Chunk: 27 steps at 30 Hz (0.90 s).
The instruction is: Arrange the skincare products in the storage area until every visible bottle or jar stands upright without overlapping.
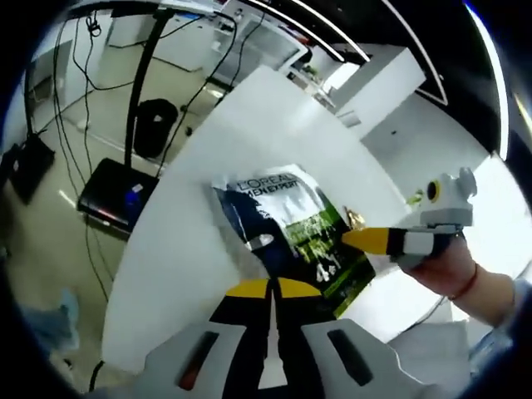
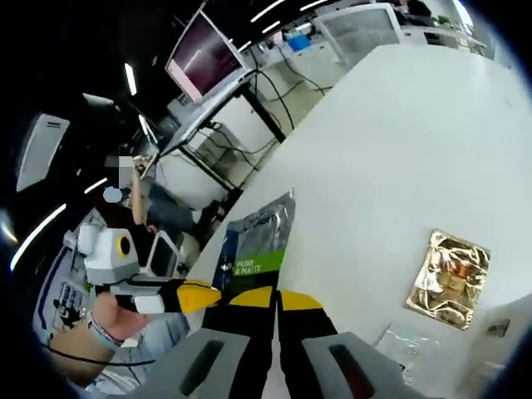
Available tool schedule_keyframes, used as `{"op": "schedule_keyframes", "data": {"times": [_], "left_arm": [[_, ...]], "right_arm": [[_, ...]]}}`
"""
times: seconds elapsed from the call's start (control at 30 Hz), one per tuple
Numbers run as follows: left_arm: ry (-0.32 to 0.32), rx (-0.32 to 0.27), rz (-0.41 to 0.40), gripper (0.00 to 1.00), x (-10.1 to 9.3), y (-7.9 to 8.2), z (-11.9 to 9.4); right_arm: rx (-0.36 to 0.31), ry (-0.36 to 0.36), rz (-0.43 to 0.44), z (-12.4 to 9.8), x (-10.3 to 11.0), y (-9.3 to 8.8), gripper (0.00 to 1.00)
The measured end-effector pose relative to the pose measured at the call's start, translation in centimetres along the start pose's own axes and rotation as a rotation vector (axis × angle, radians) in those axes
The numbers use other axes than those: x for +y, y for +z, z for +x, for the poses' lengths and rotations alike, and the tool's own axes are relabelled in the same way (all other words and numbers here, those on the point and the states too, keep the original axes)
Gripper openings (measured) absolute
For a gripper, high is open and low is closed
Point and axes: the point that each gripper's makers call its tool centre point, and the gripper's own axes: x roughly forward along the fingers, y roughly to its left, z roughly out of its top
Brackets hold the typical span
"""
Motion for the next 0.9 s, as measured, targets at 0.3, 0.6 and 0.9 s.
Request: {"op": "schedule_keyframes", "data": {"times": [0.3,0.6,0.9], "left_arm": [[-0.237,-0.168,0.05,0.01,-4.2,3.5,-3.5],[-0.484,-0.204,0.063,0.02,-8.3,4.1,-5.4],[-0.68,-0.206,-0.045,0.02,-11.1,4.3,-6.8]], "right_arm": [[-0.2,0.275,0.057,-4.6,5.4,3.2,0.0],[-0.272,0.263,0.027,-7.9,5.8,2.2,0.0],[-0.333,0.383,0.15,-11.2,7.0,2.5,0.0]]}}
